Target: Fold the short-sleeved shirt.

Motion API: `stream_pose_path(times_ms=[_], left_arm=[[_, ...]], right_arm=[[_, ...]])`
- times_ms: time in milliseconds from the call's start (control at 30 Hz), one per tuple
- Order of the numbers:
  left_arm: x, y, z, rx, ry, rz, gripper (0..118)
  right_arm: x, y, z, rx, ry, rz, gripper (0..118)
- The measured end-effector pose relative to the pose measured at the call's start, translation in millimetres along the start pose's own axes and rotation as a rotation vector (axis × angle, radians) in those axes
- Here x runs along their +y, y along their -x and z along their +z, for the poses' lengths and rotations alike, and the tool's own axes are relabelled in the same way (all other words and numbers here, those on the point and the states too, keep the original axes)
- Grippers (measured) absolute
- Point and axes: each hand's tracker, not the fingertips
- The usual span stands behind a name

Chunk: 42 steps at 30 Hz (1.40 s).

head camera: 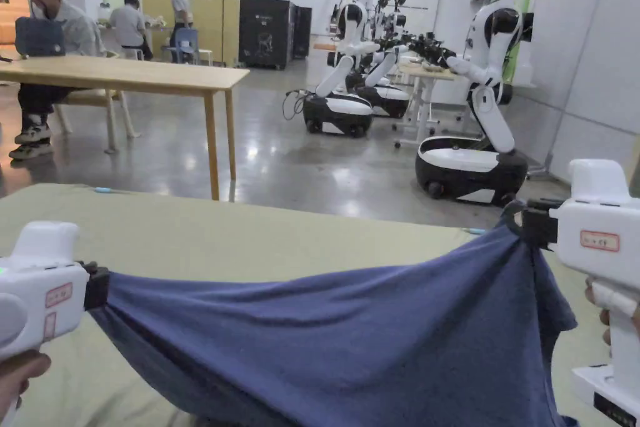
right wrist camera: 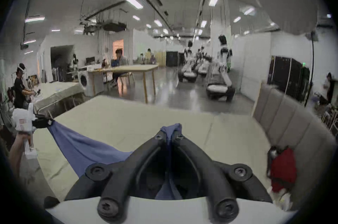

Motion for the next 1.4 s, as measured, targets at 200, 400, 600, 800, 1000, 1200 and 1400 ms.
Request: stream_pose_path(times_ms=[200,400,600,800,1000,1200,1400], left_arm=[[124.1,-23.1,0.9,0.052,-0.154,-0.052,2],[228.6,-40.7,-1.9,0.090,-0.272,-0.032,2],[287.0,-45.2,-5.1,0.139,-0.320,-0.071,2],[254.3,-46.2,-32.9,0.127,-0.270,-0.078,2],[187.9,-52.0,-78.7,0.105,-0.187,-0.068,0],[149.6,-56.8,-64.3,0.043,-0.137,-0.053,0],[70.1,-55.8,-15.2,-0.052,-0.025,-0.046,0]], right_arm=[[98.9,-25.4,16.2,-0.090,-0.150,0.008,6],[169.3,-39.6,5.7,-0.097,-0.276,-0.062,6],[209.8,-41.3,-2.1,-0.113,-0.352,-0.064,6],[174.6,-48.8,-32.8,-0.113,-0.315,-0.082,6],[105.2,-58.3,-65.7,-0.137,-0.219,-0.087,6],[64.7,-60.5,-45.0,-0.129,-0.154,-0.088,5],[-14.1,-47.0,6.2,-0.139,-0.028,-0.053,5]])
